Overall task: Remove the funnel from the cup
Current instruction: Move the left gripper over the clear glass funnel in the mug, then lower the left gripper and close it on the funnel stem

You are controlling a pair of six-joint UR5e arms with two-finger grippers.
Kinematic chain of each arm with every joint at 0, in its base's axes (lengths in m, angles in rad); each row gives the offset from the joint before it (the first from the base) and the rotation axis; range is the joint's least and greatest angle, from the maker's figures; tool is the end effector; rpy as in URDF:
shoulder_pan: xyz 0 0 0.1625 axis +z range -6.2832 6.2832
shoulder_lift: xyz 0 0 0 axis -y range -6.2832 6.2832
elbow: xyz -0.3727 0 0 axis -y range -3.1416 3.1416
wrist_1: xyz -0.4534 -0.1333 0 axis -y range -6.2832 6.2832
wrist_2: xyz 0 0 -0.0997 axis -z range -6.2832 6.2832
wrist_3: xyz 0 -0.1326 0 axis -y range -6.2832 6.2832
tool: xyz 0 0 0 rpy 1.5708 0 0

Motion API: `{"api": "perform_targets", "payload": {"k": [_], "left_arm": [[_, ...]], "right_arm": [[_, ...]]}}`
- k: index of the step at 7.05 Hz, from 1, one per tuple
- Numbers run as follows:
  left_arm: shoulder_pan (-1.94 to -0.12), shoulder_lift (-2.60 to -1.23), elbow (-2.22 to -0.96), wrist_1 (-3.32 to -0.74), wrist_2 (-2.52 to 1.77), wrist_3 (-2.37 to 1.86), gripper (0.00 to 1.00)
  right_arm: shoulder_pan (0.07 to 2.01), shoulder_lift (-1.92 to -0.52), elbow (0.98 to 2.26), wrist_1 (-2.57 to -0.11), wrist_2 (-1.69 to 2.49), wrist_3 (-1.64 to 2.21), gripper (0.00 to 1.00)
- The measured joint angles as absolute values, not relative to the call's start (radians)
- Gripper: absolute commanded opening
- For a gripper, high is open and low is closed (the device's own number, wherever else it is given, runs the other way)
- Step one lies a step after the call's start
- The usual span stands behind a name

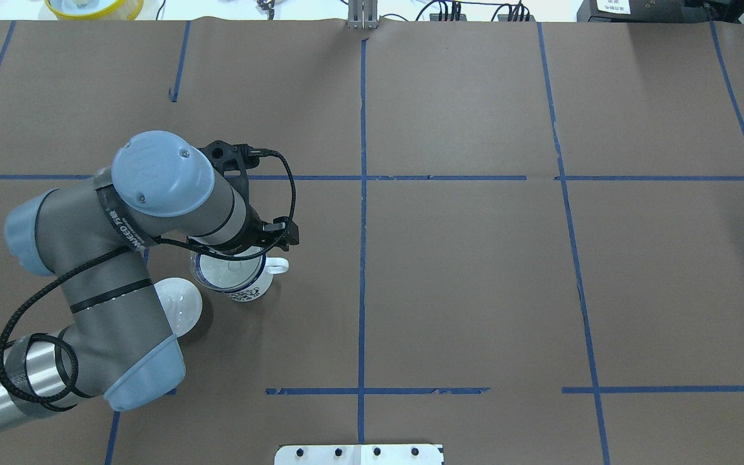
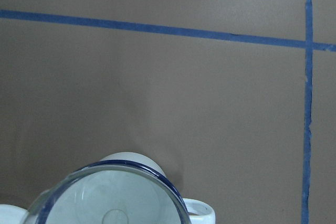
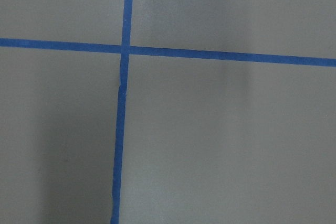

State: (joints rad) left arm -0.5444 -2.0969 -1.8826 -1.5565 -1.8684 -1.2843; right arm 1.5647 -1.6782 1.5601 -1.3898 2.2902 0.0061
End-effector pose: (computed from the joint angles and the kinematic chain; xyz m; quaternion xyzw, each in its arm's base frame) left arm 0.5082 -0.4181 0.1608 0.0355 0.4170 -0.0577 0.9064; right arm 0.0428 -0.5163 0.6798 0.0273 -0.3520 -0.0111 0.9355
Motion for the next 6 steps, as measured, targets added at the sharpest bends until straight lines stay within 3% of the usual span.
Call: {"api": "perform_targets", "payload": {"k": [1, 6], "left_arm": [[-0.538, -2.098, -1.879, -1.551, -1.866, -1.285, 0.0], [-0.545, -2.11, -1.972, -1.432, -1.869, -1.272, 0.0]], "right_arm": [[1.565, -1.678, 1.56, -1.39, 2.29, 0.006, 1.0], [1.565, -1.678, 1.56, -1.39, 2.29, 0.006, 1.0]]}}
